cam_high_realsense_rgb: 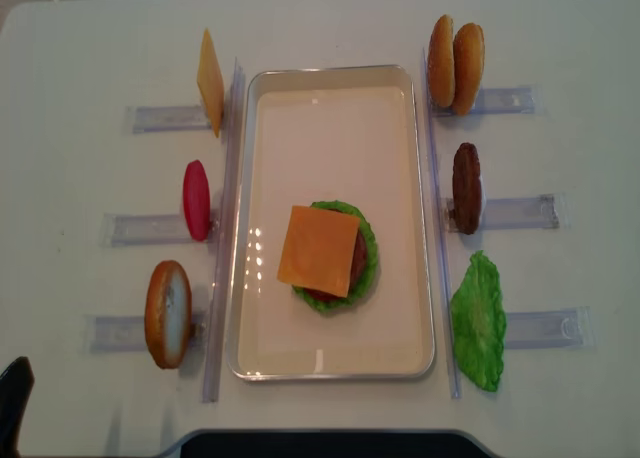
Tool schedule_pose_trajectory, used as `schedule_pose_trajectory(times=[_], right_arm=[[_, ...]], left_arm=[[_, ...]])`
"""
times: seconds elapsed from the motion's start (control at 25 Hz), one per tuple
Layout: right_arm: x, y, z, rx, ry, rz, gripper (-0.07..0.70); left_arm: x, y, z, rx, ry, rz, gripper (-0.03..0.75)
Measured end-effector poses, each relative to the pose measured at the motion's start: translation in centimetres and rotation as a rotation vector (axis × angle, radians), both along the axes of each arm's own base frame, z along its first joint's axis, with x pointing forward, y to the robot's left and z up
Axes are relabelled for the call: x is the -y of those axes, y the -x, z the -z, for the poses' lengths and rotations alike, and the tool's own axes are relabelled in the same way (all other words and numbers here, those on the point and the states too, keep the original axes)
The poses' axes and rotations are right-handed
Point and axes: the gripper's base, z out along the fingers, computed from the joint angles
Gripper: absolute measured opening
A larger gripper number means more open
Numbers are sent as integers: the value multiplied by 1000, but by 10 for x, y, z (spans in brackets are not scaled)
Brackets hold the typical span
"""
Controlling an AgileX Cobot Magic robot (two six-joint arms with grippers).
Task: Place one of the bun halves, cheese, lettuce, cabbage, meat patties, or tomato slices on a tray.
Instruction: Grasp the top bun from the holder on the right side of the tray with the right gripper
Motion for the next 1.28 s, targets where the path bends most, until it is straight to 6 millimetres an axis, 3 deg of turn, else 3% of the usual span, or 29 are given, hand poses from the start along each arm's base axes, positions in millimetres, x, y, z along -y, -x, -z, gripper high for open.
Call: schedule_pose_trajectory(times=[1.28], right_arm=[[0, 0, 0, 0, 0, 0, 472]], left_arm=[[0, 0, 0, 0, 1, 1, 535]])
